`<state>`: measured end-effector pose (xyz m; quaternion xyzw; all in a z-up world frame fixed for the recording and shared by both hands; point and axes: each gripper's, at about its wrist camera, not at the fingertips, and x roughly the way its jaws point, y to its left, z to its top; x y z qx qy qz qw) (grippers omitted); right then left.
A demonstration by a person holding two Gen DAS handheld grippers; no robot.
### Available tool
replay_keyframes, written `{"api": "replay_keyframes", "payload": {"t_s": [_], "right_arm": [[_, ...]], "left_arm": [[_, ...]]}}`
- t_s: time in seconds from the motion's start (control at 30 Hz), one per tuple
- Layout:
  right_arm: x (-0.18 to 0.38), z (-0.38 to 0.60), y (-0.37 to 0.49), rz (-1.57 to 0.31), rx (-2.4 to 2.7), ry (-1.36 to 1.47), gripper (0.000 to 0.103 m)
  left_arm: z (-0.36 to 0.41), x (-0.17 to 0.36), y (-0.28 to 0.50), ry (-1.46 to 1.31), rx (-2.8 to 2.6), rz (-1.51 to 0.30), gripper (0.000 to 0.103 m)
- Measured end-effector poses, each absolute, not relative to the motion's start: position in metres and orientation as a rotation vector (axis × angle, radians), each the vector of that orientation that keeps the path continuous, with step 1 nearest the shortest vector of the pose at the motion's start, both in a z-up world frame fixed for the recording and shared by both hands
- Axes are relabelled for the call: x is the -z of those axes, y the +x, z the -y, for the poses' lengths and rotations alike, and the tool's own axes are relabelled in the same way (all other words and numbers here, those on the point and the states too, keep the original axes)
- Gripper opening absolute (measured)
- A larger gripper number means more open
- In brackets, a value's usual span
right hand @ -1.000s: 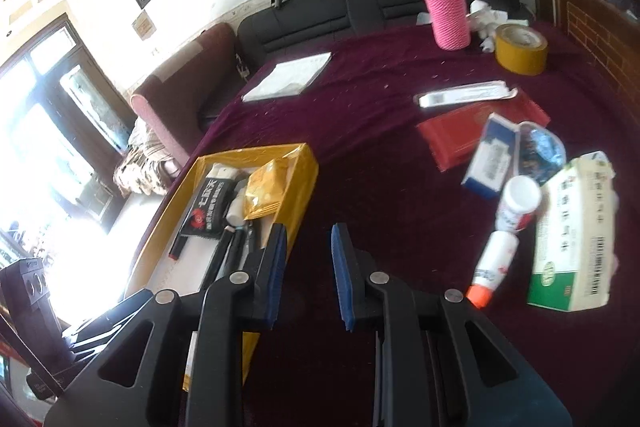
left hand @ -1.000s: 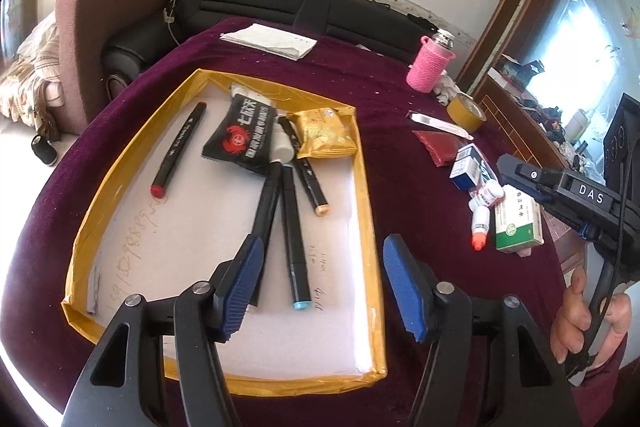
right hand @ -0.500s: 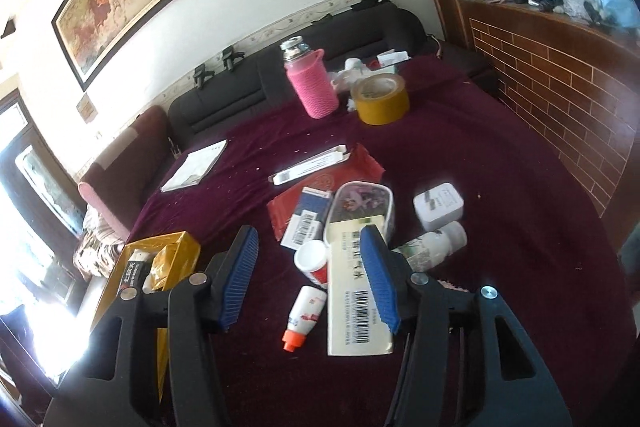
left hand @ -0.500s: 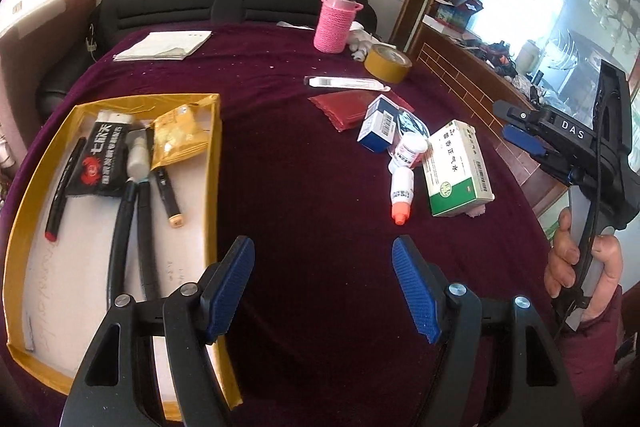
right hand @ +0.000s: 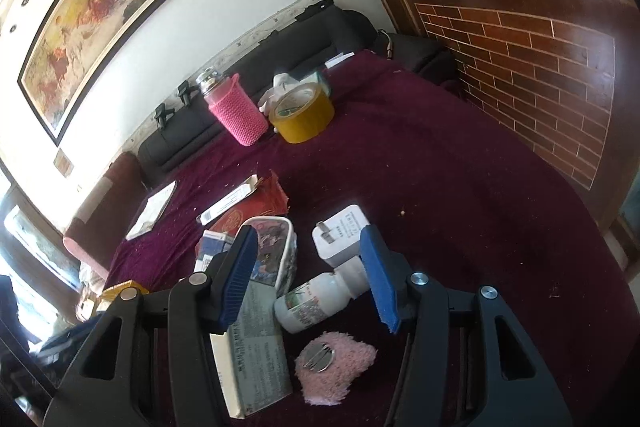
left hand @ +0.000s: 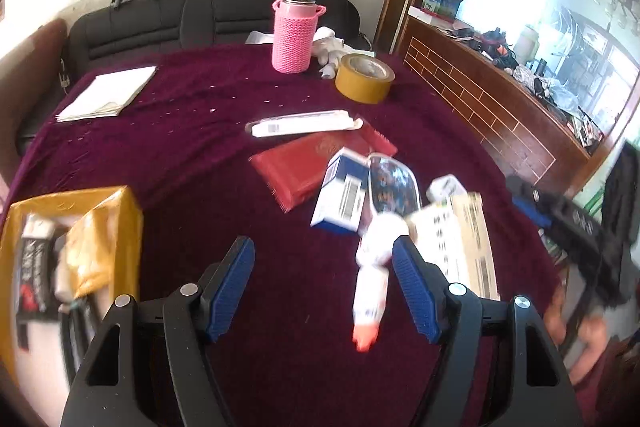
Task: Organize objects
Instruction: 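Move both grippers back to the pile and grasp the blue-and-white medicine box with the left gripper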
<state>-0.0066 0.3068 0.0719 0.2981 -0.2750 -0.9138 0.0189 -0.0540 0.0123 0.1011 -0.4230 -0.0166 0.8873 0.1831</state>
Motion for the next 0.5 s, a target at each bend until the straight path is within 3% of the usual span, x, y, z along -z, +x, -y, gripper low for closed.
{"api": "replay_keyframes", "payload": {"t_s": [0.23, 0.5], "right_arm": [[-0.066, -0.32, -0.004, 0.933, 2.816, 0.923, 0.052], [-0.064, -0.318, -0.006, 0.923, 2.806, 0.942, 0.053]], "left_arm": [[-0.052, -0.066, -0.118, -1.286, -2.485, -0.04, 0.065], [-0.06, -0.038, -0.137, -1.351, -2.419, -0.079, 0.061]]}}
